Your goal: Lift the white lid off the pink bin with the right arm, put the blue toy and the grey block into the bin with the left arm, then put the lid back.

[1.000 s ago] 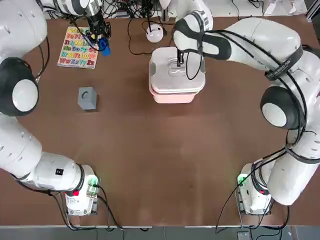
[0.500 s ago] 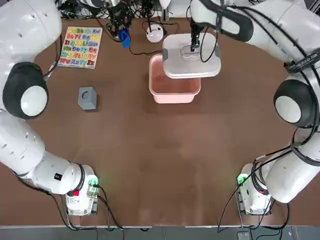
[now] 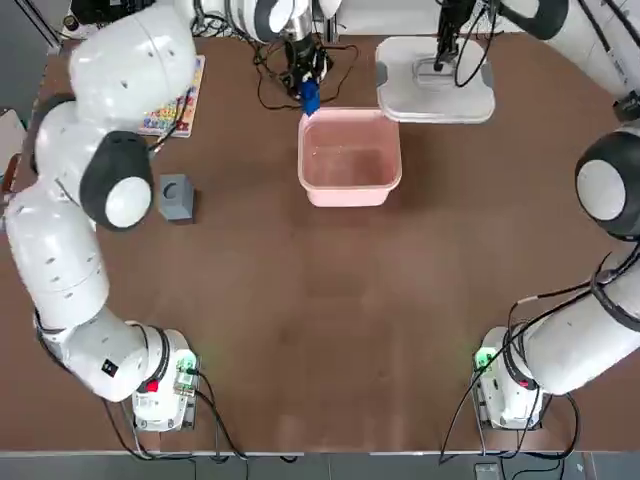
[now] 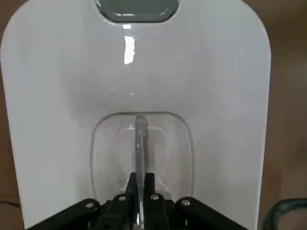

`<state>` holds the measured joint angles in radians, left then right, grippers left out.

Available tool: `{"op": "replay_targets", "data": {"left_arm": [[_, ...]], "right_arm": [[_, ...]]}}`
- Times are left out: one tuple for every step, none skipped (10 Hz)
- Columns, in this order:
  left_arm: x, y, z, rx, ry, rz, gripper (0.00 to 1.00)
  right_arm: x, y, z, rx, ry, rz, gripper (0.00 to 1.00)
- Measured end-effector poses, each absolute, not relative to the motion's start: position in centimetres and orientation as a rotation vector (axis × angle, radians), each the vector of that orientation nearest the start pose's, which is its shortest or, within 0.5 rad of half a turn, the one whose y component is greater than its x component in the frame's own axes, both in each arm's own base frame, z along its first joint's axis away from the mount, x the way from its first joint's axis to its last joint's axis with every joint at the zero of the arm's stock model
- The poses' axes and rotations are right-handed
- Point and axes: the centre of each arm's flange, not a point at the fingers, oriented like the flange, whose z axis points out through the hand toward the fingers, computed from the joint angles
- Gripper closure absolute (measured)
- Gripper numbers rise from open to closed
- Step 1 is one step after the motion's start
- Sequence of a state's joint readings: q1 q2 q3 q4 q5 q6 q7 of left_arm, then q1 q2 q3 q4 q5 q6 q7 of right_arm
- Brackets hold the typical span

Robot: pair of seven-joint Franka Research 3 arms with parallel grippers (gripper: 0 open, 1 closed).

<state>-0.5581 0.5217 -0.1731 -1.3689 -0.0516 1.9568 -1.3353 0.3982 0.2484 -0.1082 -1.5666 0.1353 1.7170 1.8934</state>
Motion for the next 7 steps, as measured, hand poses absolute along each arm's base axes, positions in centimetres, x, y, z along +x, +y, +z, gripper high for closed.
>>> {"op": "replay_targets", "data": {"left_arm": [[53.8,-48.4,41.5,-3.127,-1.059,0.111,0.49],[52.9,-50.5,39.6,-3.14,-1.068,0.108,0.49],[52.2,-52.0,37.2,-3.139,-1.061,0.119,0.49],[51.9,-52.6,35.3,-3.129,-1.053,0.134,0.49],[52.1,-52.6,34.4,-3.123,-1.054,0.139,0.49],[52.4,-52.5,34.6,-3.125,-1.053,0.126,0.48],[52.7,-52.4,35.2,-3.132,-1.055,0.11,0.37]], "right_arm": [[59.8,18.6,49.0,-2.163,2.324,0.227,0.93],[60.0,18.0,48.8,-2.169,2.324,0.233,0.93],[60.0,17.6,48.7,-2.184,2.313,0.239,0.93],[60.1,17.1,48.6,-2.189,2.312,0.243,0.93],[60.2,16.7,48.5,-2.19,2.312,0.245,0.93],[60.2,16.6,48.4,-2.192,2.31,0.246,0.93],[60.2,16.7,48.4,-2.194,2.308,0.247,0.93]]}}
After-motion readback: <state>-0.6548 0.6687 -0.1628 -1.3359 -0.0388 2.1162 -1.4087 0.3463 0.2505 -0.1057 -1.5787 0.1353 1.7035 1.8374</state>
